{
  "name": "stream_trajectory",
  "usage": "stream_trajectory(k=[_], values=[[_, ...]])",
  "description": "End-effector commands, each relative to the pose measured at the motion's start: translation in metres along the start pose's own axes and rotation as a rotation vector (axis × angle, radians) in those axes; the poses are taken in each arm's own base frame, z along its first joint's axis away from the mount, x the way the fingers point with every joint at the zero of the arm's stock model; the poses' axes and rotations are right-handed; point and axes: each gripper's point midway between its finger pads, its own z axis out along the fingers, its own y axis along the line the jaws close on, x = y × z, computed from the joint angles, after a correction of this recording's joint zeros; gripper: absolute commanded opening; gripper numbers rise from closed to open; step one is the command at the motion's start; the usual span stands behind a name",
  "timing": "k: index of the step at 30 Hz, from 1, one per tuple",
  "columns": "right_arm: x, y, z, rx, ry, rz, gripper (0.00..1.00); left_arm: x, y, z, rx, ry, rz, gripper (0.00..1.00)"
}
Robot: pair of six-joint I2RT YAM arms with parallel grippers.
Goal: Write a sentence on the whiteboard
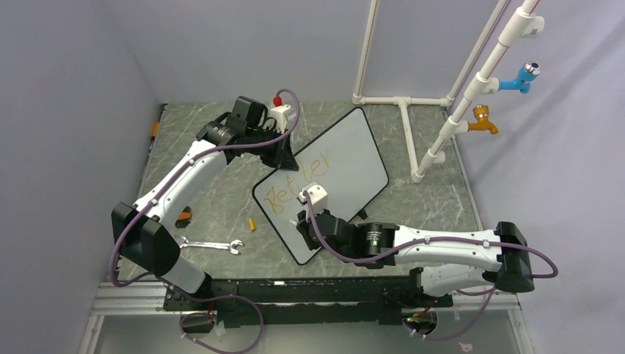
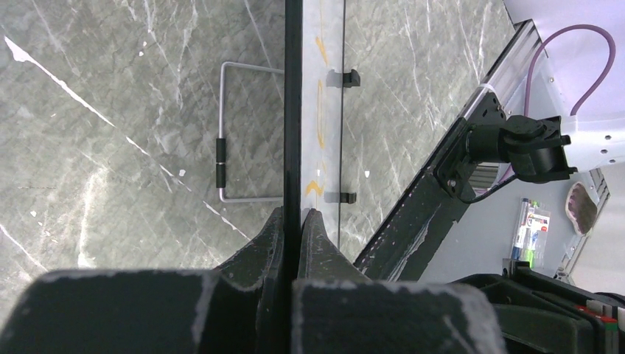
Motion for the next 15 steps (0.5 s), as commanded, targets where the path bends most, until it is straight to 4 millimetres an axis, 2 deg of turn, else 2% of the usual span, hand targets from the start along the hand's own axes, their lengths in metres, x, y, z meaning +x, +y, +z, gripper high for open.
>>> stream_trajectory(k=[1, 9, 15], values=[[-0.026, 0.014, 0.002, -0.03, -0.07, 0.025, 0.0, -0.003, 0.053, 0.001, -0.236, -0.013, 0.107, 0.0], [-0.018, 0.026, 0.007, -0.083, -0.035, 0.006, 0.0, -0.002, 0.054, 0.001, -0.24, -0.008, 0.106, 0.0], [0.002, 0.027, 0.01, -0.096, 0.01, 0.012, 0.0, -0.002, 0.055, 0.002, -0.242, -0.006, 0.108, 0.0]])
